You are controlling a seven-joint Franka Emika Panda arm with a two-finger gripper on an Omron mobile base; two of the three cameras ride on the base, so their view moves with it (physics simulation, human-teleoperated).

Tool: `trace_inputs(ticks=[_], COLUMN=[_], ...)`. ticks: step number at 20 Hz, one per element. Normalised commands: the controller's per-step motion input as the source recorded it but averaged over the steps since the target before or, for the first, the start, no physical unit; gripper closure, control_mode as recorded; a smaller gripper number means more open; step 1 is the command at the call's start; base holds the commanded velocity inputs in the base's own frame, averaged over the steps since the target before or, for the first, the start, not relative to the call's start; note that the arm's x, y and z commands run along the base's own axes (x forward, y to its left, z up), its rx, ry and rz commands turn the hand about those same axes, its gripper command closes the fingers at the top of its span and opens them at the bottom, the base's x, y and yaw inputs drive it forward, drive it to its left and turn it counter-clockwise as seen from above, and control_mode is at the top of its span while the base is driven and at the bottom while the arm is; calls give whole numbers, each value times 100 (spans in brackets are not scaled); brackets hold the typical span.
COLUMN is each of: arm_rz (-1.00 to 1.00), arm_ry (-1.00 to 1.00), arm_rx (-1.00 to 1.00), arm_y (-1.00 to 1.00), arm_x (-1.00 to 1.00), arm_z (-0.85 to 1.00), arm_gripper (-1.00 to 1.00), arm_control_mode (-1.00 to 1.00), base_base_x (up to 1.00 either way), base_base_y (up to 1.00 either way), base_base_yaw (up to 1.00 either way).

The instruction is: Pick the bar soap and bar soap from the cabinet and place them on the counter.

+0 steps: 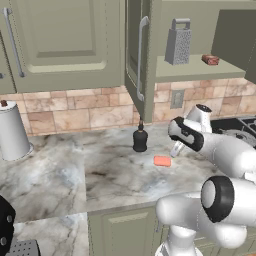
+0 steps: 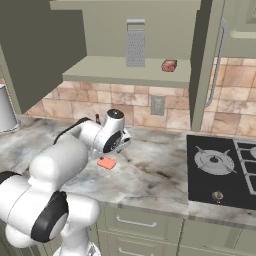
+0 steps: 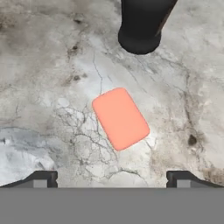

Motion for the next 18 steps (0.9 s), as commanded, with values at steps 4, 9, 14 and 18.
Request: trace_inputs(ticks=[4,9,14,18], arm_rz=[-7,-12,-14,-14], arm_ry=[-7,-4,-4,-12], arm_rx=[0,0,0,0], arm_y=[-21,-25,-27,-25], arm_x=[-37,-22,-14,-2], arm_z=[64,65,65,66], arm_gripper=[-100,-100,-100,-100], arm_control_mode=[-100,-100,-100,-100], base_base_x=[0,0,0,0], base_base_y=[0,0,0,0], base_base_yaw=[0,0,0,0])
